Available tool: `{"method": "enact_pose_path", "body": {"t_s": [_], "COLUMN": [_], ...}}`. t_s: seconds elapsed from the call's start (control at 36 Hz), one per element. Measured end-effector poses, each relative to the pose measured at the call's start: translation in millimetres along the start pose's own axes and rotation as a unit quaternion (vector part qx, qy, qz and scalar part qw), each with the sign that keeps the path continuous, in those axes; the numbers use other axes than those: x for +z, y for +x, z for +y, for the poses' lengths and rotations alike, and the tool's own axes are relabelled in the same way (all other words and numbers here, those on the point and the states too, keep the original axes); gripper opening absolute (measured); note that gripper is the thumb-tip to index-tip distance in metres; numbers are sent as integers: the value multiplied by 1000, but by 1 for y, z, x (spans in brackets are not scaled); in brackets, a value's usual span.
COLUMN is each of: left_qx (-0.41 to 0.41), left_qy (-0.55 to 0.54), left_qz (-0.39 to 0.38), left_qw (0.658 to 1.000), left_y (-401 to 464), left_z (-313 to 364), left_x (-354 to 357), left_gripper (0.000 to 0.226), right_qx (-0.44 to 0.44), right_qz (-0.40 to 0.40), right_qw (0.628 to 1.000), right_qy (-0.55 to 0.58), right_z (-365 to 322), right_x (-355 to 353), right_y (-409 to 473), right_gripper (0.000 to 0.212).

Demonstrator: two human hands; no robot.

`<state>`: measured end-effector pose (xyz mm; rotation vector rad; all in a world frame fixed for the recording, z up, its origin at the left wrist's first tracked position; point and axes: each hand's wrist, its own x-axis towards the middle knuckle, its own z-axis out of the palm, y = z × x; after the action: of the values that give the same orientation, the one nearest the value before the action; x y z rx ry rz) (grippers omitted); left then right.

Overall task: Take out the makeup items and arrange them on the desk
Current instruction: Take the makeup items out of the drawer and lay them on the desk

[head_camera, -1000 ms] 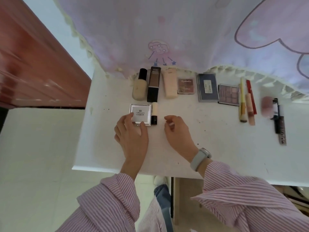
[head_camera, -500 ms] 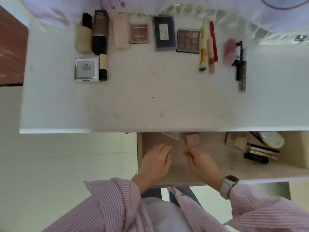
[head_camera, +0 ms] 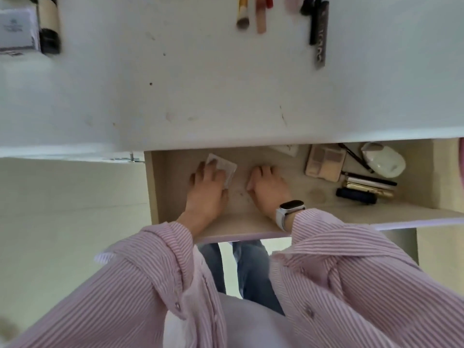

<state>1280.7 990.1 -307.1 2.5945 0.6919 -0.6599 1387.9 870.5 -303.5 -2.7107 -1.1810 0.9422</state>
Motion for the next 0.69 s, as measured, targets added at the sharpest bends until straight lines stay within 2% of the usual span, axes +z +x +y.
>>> {"method": "enact_pose_path", "body": {"t_s": [0.06,0.11,0.25,0.33,0.39,0.47,0.53,0.61,0.69], "left_qx": [-26,-70,-150,-163,-159,-108,-66,-29,-28], "left_qy": [5,-20,-130,-124,-85,-47,-104,-182,-279], "left_qz": [-9,-16,-2,-28,-51,-64,-64,-35,27], "left_qw": [1000,997,980,979,982,991,990,982,960], "left_y": [-9,-11,2,8,8,1,-10,-32,-50], "left_z": [6,12,24,24,22,17,15,10,-6], "left_x": [2,1,-7,-10,-10,-15,-27,-55,-84], "left_gripper": [47,54,84,102,95,56,39,29,19], "right_qx": [36,35,26,27,22,17,10,-19,-54], "right_qz": [-38,-70,-133,-146,-134,-99,-75,-50,-11], "right_qw": [999,997,991,988,987,982,979,968,938], "right_qy": [11,4,1,41,89,160,188,246,341], "right_z": [5,12,24,19,14,11,11,3,-17], "right_x": [0,-2,-10,-22,-34,-49,-63,-91,-125], "right_y": [-5,-7,-8,-11,-14,-19,-22,-26,-25], "right_gripper": [30,32,26,15,17,10,14,24,12]}}
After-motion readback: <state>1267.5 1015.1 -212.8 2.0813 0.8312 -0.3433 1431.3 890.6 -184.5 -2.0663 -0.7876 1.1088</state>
